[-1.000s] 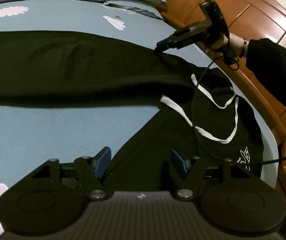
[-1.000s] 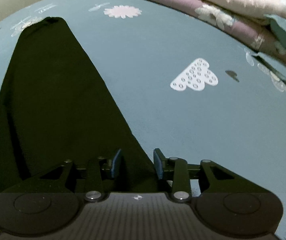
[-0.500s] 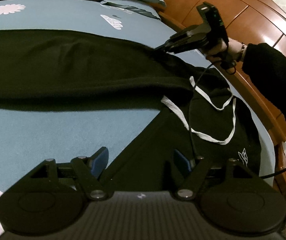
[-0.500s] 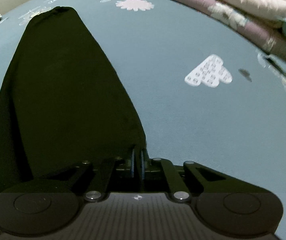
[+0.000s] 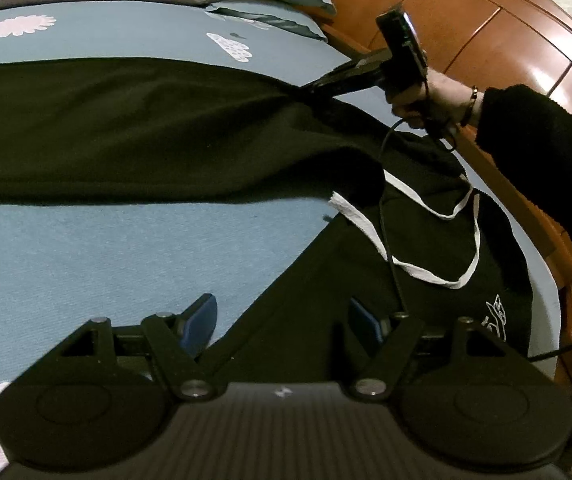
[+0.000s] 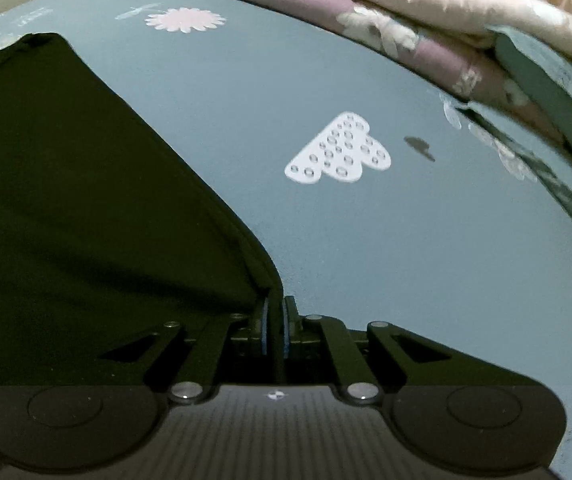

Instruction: Fold clothes

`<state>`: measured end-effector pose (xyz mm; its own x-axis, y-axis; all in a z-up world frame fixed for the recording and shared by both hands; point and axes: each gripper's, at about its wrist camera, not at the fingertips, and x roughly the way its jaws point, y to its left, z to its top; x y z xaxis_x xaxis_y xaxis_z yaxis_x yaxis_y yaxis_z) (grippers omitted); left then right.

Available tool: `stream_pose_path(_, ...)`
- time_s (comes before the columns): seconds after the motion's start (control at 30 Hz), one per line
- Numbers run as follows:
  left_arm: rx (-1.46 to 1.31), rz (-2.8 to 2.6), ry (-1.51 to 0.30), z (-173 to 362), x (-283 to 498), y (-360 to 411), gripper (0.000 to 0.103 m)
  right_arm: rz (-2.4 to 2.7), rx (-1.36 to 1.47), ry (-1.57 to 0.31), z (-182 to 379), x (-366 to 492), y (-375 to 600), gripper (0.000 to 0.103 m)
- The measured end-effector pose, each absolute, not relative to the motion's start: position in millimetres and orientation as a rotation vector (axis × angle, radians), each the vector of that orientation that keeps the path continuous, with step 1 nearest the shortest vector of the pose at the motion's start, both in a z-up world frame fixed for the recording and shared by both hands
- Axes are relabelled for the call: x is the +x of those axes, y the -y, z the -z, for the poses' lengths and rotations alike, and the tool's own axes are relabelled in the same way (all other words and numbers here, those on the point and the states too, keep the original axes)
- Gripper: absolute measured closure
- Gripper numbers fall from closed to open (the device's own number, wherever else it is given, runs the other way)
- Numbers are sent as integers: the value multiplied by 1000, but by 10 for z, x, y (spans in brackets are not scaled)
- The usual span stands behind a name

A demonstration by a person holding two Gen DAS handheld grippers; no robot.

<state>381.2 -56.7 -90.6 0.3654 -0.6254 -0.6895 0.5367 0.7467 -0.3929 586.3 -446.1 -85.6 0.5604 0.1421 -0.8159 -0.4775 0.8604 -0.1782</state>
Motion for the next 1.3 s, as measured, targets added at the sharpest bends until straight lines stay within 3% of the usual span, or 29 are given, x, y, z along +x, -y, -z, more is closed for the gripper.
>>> stream_pose_path(0.2, -103, 752, -934, 915, 3825, 561, 29, -387, -347, -880, 551, 5753, 4642, 85)
stream_pose_path(0.43, -99, 746, -938, 910, 3841, 586, 28, -351, -321, -874, 141, 5409, 5290, 58)
stream_pose_path(0.77, -44, 718, -944, 890, 3818, 675, 25, -305, -274, -1008, 795, 5283, 5935, 58)
stream_pose_path(0.83, -35, 713, -947, 886, 3818, 693, 23, -288, -274, -1002, 801, 5287, 5939, 61)
stream_pose_path(0.87, -32, 713, -948, 885, 3819, 702, 23, -280, -273, -999, 804, 5288, 5941, 79)
stream_pose_path(0.9, -30, 712, -949, 885, 3820, 708, 22, -272, -273, -996, 807, 5290, 5943, 92)
stream_pose_path(0.93, -27, 712, -951, 883, 3821, 710, 21, -263, -273, -993, 810, 5292, 5945, 95)
stream_pose_path(1.3, -9, 707, -958, 871, 3820, 728, 21, -171, -268, -963, 835, 5310, 5963, 96)
